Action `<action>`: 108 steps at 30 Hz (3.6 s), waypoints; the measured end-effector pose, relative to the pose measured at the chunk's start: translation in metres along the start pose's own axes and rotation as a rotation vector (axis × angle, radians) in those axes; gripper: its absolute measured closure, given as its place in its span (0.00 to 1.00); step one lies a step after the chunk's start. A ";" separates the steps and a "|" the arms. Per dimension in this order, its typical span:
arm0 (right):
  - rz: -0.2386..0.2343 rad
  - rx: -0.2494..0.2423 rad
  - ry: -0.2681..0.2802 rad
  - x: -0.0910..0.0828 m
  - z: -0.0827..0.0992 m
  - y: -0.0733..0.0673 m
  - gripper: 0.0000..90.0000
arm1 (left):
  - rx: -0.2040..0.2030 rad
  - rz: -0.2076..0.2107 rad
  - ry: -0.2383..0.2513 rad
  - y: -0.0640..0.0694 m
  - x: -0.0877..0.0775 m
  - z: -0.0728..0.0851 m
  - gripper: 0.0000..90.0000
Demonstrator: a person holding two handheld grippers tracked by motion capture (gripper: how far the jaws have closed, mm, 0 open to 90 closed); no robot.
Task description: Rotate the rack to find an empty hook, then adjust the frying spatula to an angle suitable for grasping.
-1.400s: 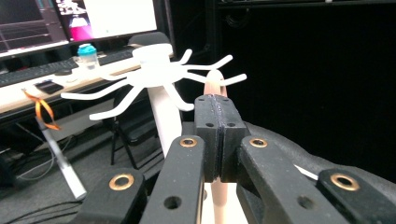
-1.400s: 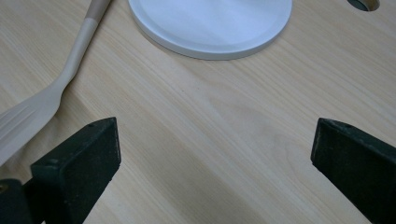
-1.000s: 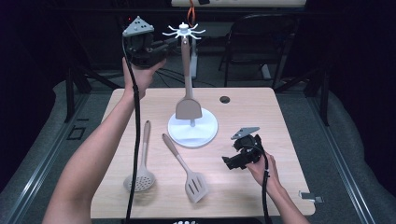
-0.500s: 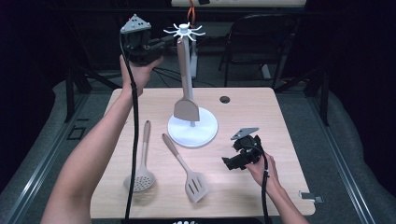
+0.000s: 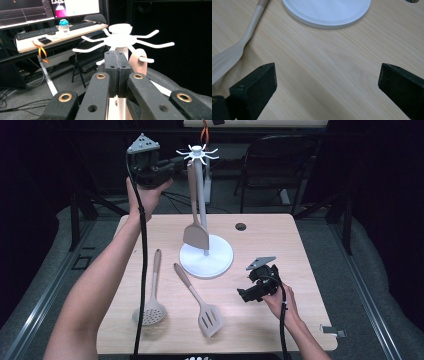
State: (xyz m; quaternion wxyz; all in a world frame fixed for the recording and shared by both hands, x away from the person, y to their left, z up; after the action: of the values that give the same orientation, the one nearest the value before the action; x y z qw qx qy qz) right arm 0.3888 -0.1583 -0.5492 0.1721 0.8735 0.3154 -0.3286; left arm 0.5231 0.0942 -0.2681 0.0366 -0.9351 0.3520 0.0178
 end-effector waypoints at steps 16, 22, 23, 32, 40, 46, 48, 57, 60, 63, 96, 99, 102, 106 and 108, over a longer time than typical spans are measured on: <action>-0.002 0.004 0.003 -0.001 0.001 0.000 0.02 | -0.019 -0.012 0.008 -0.006 -0.004 0.006 1.00; -0.006 0.007 0.005 -0.001 0.001 -0.001 0.02 | -0.011 0.014 0.016 -0.002 -0.014 0.009 1.00; -0.004 0.005 0.004 -0.001 0.001 -0.001 0.02 | -0.009 0.019 0.017 0.000 -0.016 0.010 1.00; -0.009 0.002 0.000 0.000 0.001 -0.002 0.02 | 0.007 0.065 0.019 0.014 -0.025 0.014 1.00; -0.016 0.006 -0.002 0.000 0.001 -0.003 0.02 | 0.002 0.088 -0.054 0.025 -0.034 0.040 0.68; -0.029 0.011 -0.006 0.002 0.001 -0.006 0.02 | 0.007 0.082 -0.105 0.029 -0.044 0.069 0.43; -0.032 0.002 -0.016 0.002 0.001 -0.007 0.02 | 0.015 0.080 -0.123 0.030 -0.048 0.080 0.37; -0.057 0.006 -0.026 0.006 0.000 -0.014 0.02 | 0.026 0.066 -0.189 0.037 -0.065 0.130 0.24; -0.063 0.003 -0.030 0.007 -0.001 -0.017 0.01 | 0.023 0.061 -0.223 0.040 -0.070 0.152 0.23; -0.071 0.003 -0.035 0.008 0.000 -0.019 0.01 | 0.018 0.055 -0.250 0.041 -0.074 0.171 0.22; -0.137 -0.021 -0.054 0.009 0.004 -0.042 0.35 | -0.166 -0.042 -0.401 0.028 -0.100 0.273 0.14; -0.170 -0.020 -0.024 0.006 0.000 -0.053 0.58 | -0.185 -0.062 -0.401 0.025 -0.101 0.275 0.13; -0.225 -0.042 0.011 0.003 -0.007 -0.069 0.82 | -0.194 -0.075 -0.419 0.024 -0.100 0.281 0.13; -0.311 -0.069 -0.012 0.001 -0.006 -0.088 0.92 | -0.215 -0.084 -0.432 0.025 -0.096 0.283 0.12; -0.344 -0.065 -0.021 0.001 -0.005 -0.098 0.93 | -0.204 -0.094 -0.441 0.025 -0.095 0.284 0.11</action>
State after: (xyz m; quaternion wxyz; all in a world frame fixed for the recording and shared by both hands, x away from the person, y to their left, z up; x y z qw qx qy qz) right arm 0.3268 -0.0831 -0.5559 0.1449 0.7969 0.4690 -0.3521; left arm 0.4332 0.1606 -0.5467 0.0189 -0.9229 0.2879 0.2550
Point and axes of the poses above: each handheld gripper's, and its own axes: x roughly forward along the jaws, z roughly out of its underside, y roughly to its right, the point moved 7 cm from there along x, roughly forward along the jaws, and after that the axes turned 9 degrees about y, right-handed, at the moved point
